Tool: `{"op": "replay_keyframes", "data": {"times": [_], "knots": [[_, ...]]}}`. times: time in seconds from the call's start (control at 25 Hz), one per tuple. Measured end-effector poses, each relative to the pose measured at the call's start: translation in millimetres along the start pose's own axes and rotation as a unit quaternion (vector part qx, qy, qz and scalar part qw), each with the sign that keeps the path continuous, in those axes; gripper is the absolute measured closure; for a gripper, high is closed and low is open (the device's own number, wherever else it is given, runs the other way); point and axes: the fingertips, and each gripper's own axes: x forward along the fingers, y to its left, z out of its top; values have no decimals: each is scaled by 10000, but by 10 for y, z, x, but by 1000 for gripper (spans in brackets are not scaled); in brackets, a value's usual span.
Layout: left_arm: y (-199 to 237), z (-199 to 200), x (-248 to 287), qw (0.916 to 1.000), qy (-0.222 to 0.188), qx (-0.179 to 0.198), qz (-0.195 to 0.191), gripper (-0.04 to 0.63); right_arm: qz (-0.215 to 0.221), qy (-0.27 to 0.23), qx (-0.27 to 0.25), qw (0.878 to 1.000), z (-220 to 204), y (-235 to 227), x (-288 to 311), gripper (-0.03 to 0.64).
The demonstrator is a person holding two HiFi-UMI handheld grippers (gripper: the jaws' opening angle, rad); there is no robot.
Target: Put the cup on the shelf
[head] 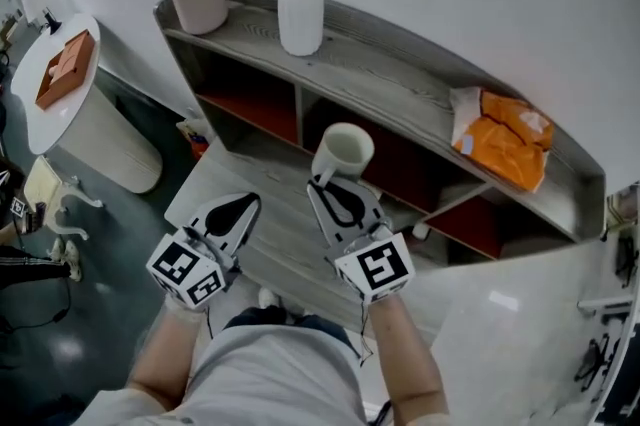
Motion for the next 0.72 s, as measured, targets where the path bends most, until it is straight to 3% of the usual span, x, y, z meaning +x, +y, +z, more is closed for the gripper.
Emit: {"op": "replay_keyframes", "data": {"times": [0.24, 0.72], "knots": [[143, 102, 190, 9999, 32, 60, -128, 578, -84, 107, -119, 9998, -57, -216, 264, 575], [370, -25, 248, 9998, 199, -74, 35, 578, -328, 434, -70, 9985, -449, -582, 497, 575]]}}
